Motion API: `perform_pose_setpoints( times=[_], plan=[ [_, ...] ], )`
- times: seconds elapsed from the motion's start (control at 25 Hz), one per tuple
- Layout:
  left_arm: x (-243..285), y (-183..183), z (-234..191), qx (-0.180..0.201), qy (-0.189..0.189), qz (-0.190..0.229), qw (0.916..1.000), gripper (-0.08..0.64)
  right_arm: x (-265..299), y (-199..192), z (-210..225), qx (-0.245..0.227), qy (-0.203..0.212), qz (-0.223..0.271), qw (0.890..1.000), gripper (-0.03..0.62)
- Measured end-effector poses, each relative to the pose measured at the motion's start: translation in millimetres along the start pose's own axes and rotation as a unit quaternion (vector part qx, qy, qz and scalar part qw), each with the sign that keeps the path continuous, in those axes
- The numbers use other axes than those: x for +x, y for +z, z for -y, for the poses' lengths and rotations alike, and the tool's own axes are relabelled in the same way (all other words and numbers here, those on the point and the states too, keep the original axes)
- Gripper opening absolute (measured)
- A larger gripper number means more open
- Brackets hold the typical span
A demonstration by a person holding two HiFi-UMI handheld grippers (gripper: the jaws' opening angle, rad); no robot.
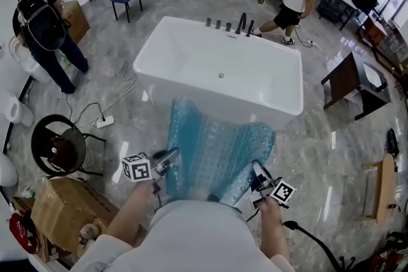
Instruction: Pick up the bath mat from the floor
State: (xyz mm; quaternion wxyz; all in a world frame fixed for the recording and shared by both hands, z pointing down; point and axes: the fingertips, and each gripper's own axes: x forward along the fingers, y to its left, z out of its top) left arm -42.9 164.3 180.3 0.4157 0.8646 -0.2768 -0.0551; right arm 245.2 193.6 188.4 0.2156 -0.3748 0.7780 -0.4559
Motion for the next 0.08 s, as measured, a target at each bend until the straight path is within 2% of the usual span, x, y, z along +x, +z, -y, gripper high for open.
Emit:
perform_pose_setpoints(
  times=[0.08],
  plan=[
    [-0.4,-2.8,2.6,-0.001,-0.001,0.001,1.0,0.021,-4.5,-3.1,0.1,-0.003,-0.003,-0.002,1.0,0.041]
  ],
)
